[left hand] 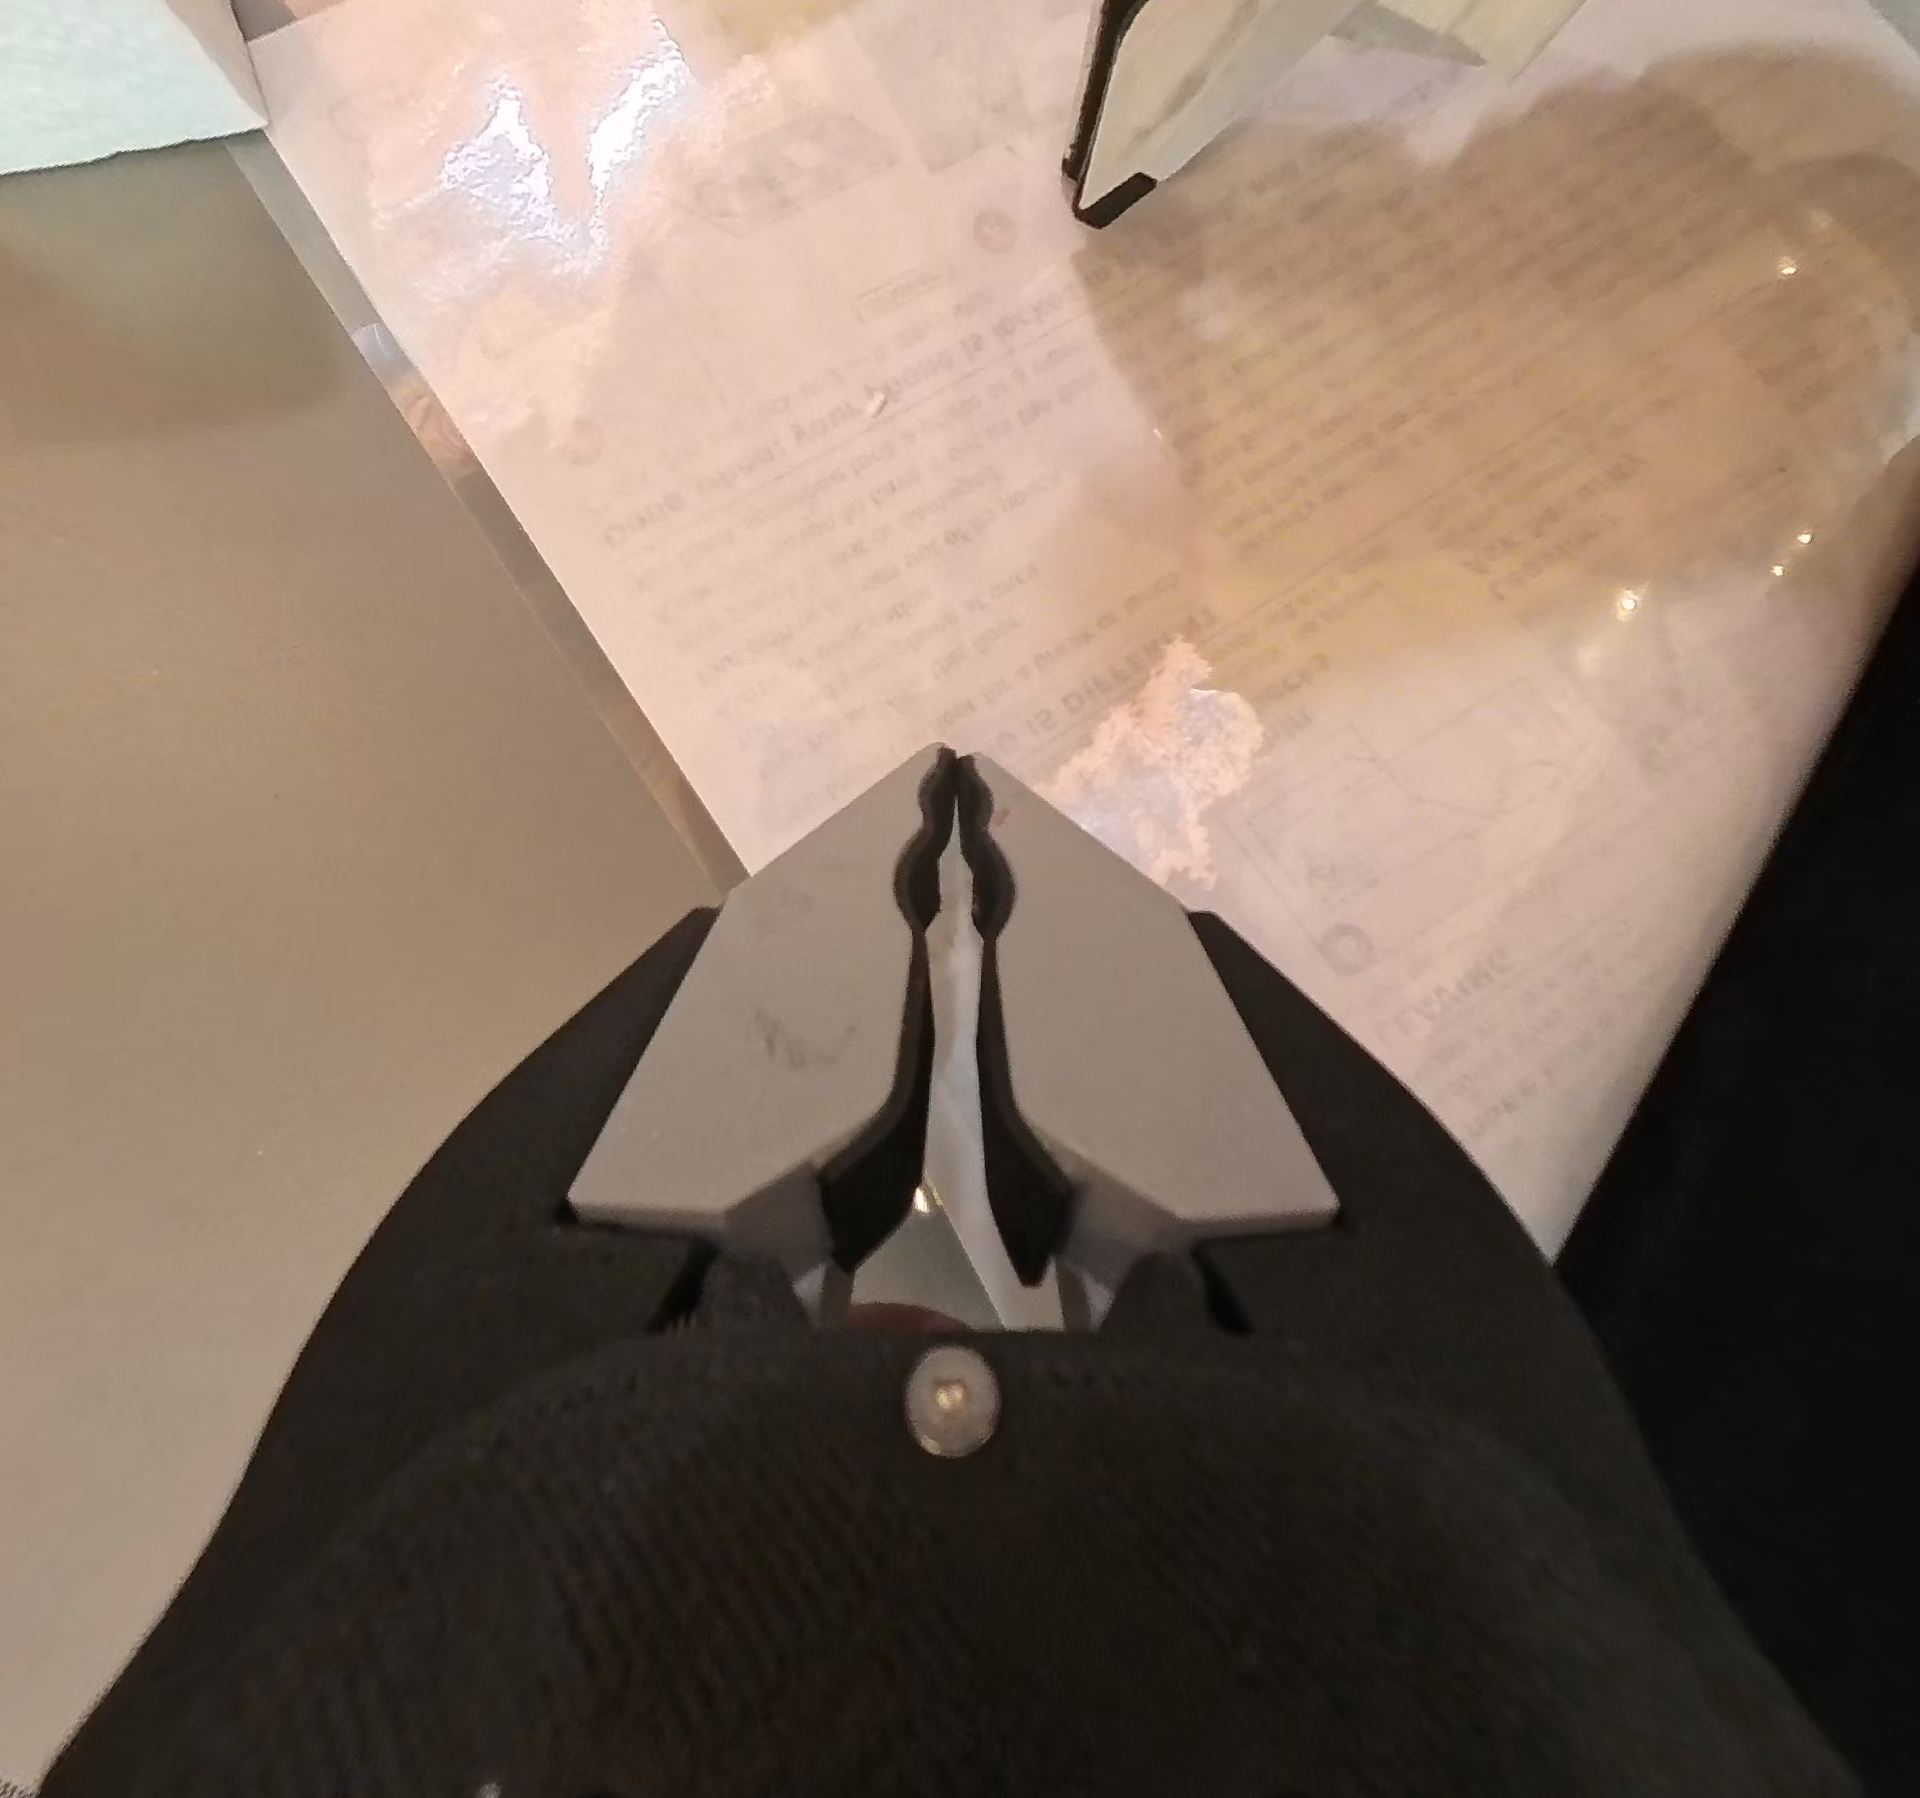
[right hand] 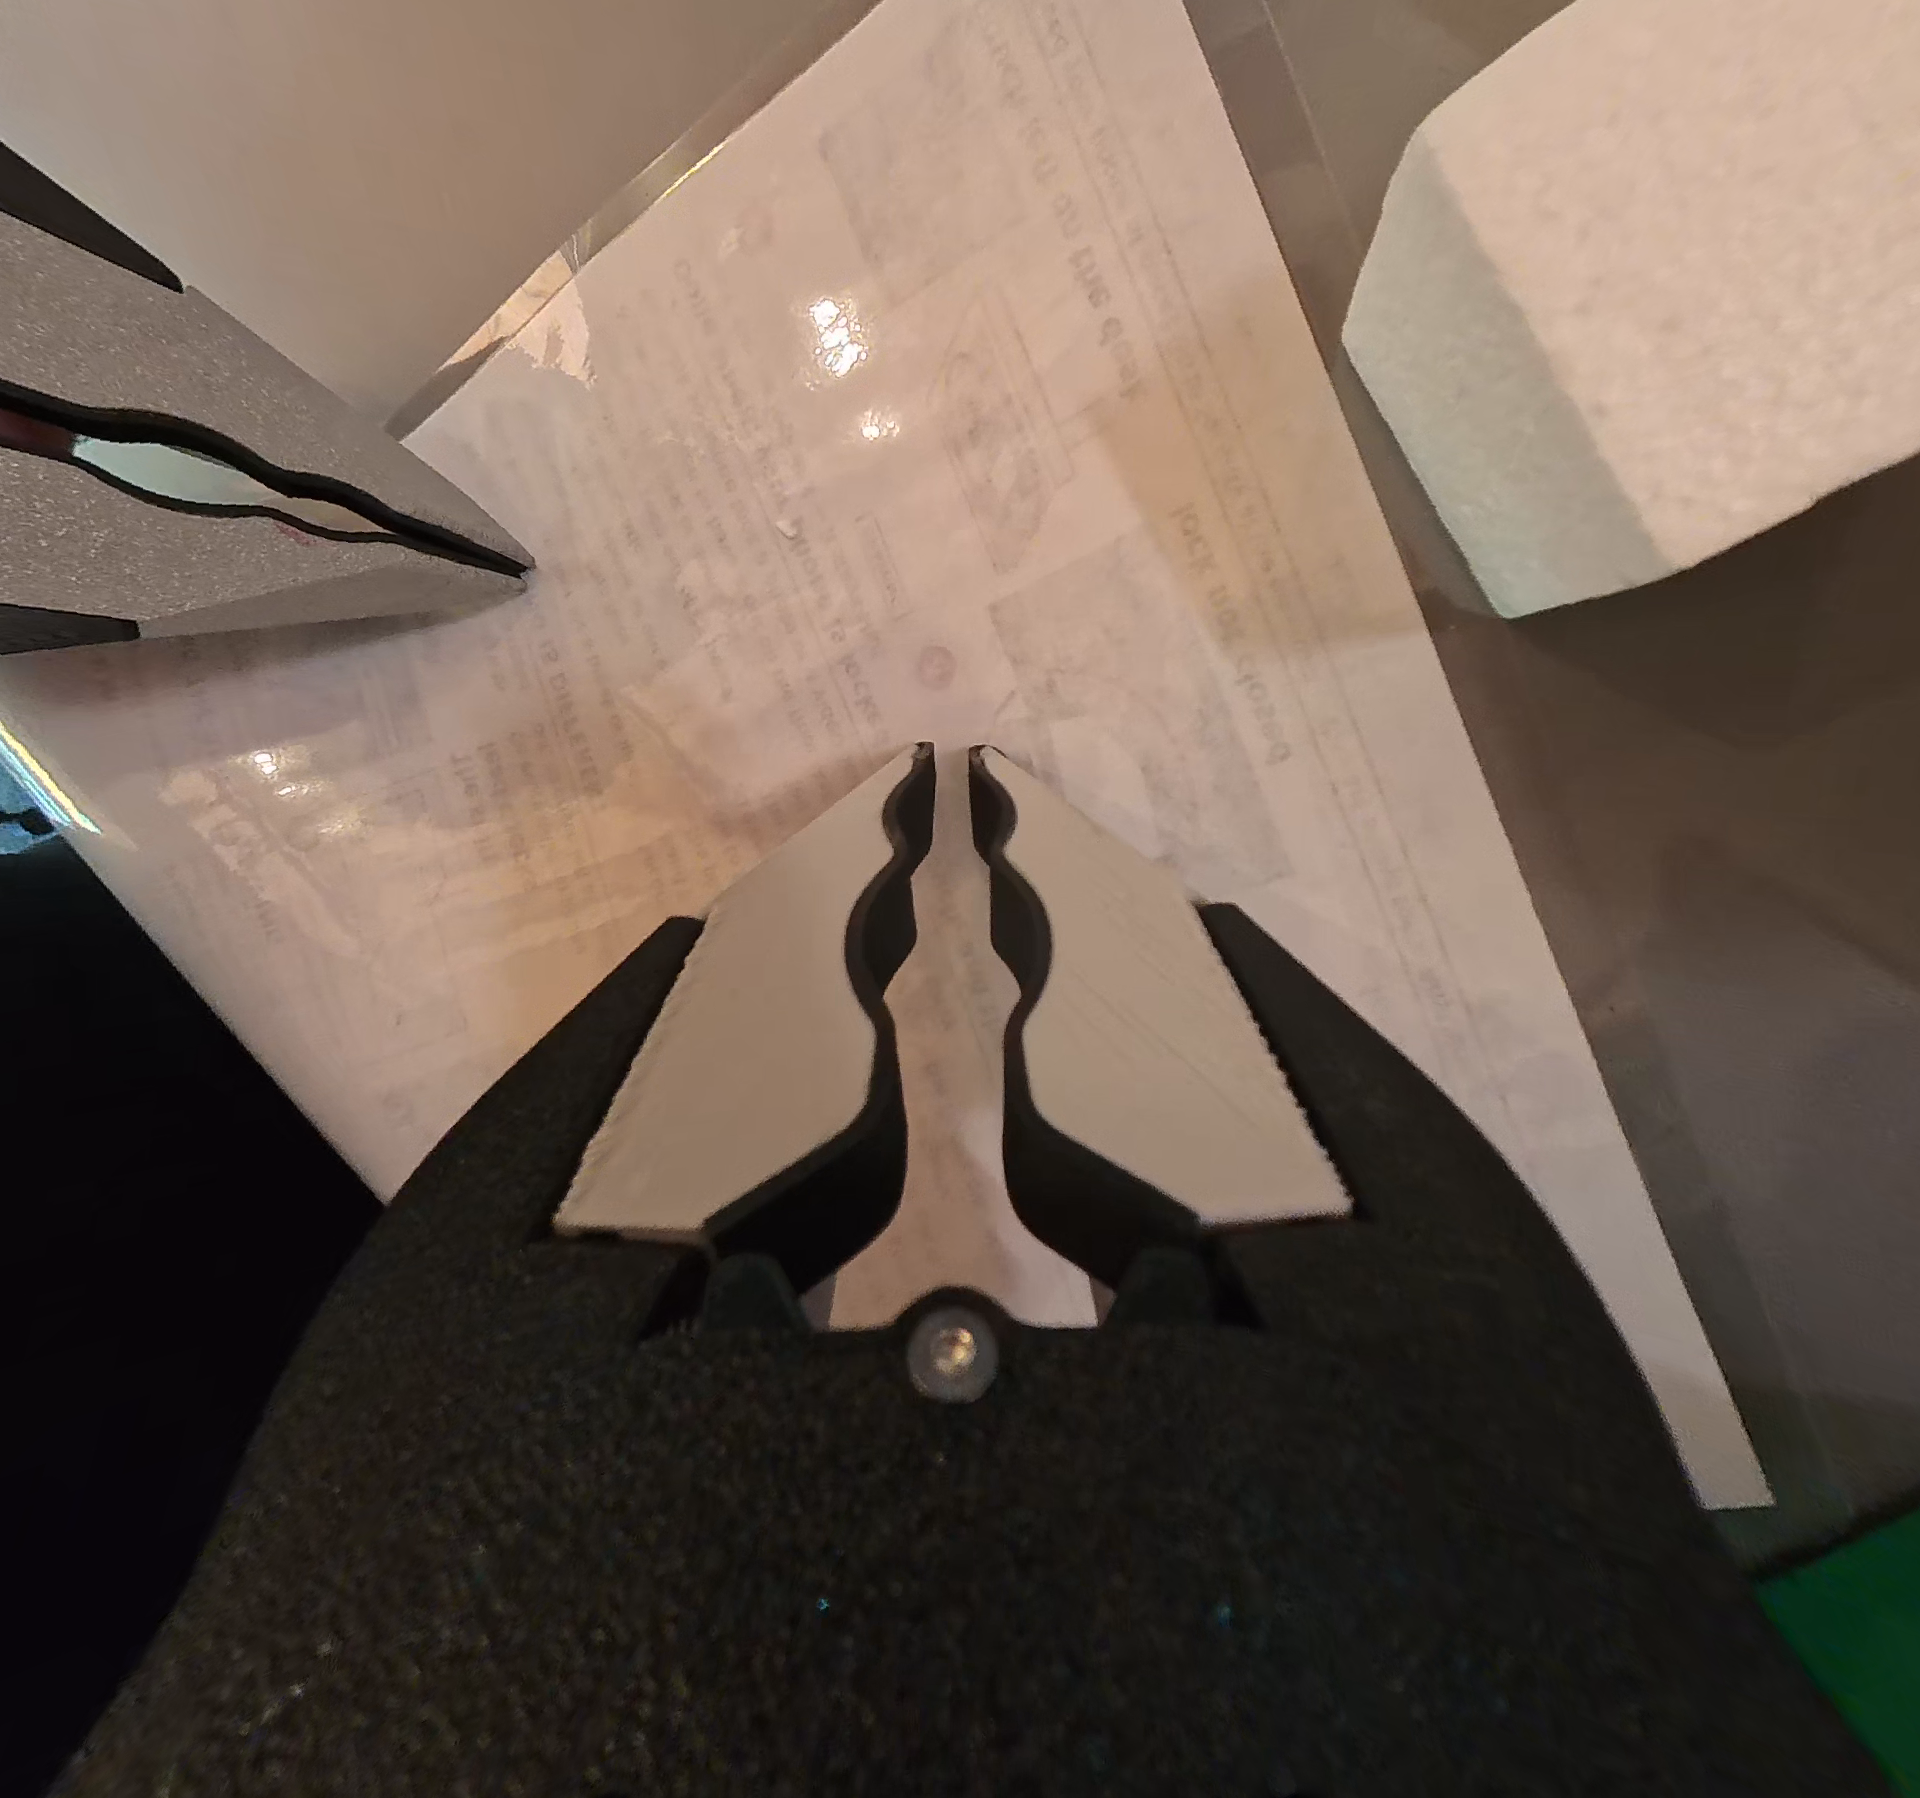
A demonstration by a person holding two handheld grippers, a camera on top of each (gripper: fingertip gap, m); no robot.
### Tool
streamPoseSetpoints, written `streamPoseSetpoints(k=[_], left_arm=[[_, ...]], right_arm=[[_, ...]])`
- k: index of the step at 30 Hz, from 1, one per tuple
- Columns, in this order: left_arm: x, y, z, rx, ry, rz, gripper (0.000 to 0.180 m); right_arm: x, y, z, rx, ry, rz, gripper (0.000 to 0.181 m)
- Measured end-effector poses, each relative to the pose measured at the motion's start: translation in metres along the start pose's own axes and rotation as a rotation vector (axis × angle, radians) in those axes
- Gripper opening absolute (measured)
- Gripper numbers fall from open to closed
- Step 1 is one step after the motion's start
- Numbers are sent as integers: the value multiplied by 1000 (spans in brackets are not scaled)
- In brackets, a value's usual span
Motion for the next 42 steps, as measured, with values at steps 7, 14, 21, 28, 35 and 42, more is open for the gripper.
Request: streamPoseSetpoints(k=[7, 14, 21, 28, 35, 42], left_arm=[[0, 0, 0, -3, 3, -1, 0], [0, 0, 0, 1, -2, 0, 0], [0, 1, 0, -1, 0, -7, 0], [0, 1, -1, 8, -7, -11, 0], [0, 2, 0, 6, -5, -10, 0], [0, 2, -1, 11, -14, -13, 0]], right_arm=[[0, -1, 0, -17, -1, 10, 6], [-7, -2, -5, -39, 46, 39, 8], [-40, 10, -41, -42, 270, 164, 39], [-38, 28, -71, 37, 267, 240, 38], [-44, 32, -84, -18, 259, 407, 52], [-15, 40, -72, -17, 95, 324, 0]])
Point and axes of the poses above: each gripper's, where its closed fingertips meet, x out along the fingers, z out of its underside, y = z × x across the jaws, the point moved 10 cm from there along -x, back along the fingers, and after that the axes turned 8 degrees about x, right-handed, at the moved point
